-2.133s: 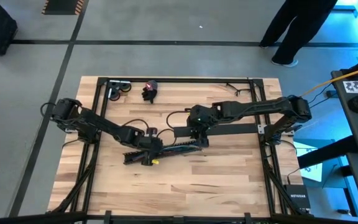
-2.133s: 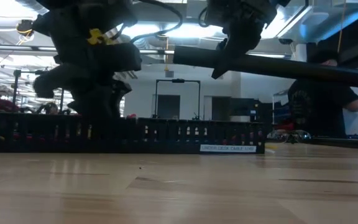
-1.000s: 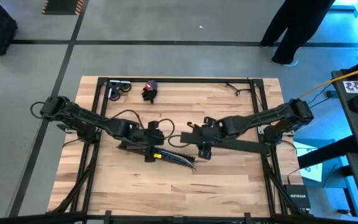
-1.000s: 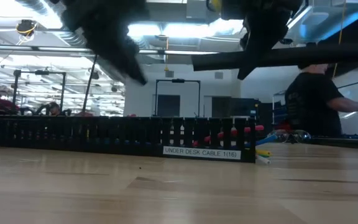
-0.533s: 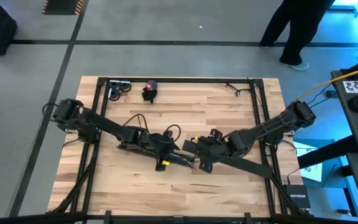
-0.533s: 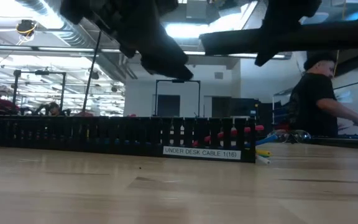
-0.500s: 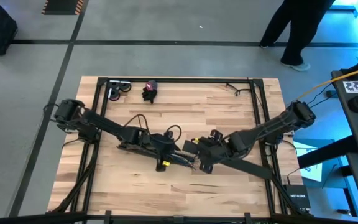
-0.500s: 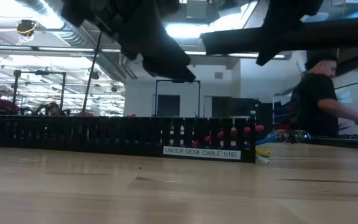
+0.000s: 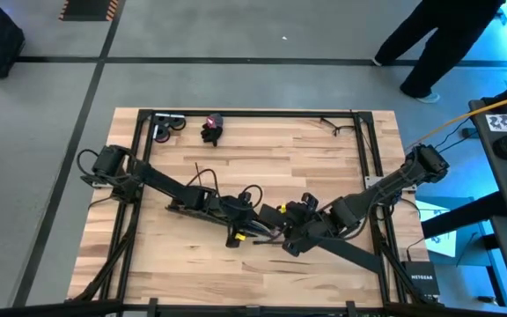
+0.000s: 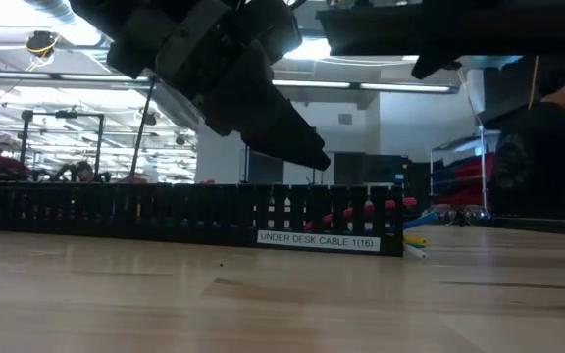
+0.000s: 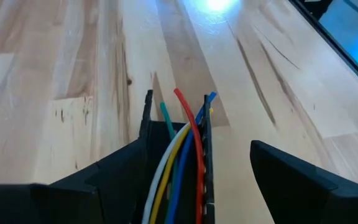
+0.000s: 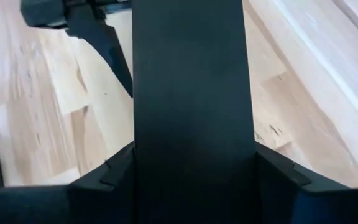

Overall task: Ziptie cables
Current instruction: Close the black cable duct

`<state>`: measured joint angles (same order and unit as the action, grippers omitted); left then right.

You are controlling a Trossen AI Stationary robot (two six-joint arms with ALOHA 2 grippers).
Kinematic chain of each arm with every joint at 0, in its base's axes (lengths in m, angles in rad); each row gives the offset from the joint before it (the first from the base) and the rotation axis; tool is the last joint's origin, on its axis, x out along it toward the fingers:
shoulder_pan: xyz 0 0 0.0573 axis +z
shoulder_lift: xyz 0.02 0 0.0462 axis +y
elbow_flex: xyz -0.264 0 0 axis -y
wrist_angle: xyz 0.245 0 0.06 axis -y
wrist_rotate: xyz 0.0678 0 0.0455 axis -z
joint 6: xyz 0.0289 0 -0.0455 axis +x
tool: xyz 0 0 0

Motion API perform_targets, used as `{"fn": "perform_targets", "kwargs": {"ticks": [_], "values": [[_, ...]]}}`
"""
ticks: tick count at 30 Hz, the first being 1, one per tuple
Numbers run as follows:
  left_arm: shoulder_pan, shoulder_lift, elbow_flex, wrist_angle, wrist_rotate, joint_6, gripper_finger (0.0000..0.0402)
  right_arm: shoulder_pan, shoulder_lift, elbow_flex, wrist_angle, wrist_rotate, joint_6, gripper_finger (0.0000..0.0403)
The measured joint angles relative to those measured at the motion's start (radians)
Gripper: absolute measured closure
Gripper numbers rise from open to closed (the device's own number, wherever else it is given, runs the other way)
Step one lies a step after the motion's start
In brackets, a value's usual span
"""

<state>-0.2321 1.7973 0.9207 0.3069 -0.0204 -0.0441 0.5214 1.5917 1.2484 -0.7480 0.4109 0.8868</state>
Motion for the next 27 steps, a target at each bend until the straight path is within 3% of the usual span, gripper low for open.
{"fn": "perform_targets", "kwargs": {"ticks": [15,27], "values": [[-0.025,-0.014,0.0,-0.001,0.0,-0.025,0.0121,0.036,0.076,0.0,0.066,0.015,-0.001,0.0183],[-0.023,-0.278,0.001,-0.135,-0.042,-0.375,0.0147,0.035,0.076,0.0,0.073,0.057,-0.081,0.0183]]}}
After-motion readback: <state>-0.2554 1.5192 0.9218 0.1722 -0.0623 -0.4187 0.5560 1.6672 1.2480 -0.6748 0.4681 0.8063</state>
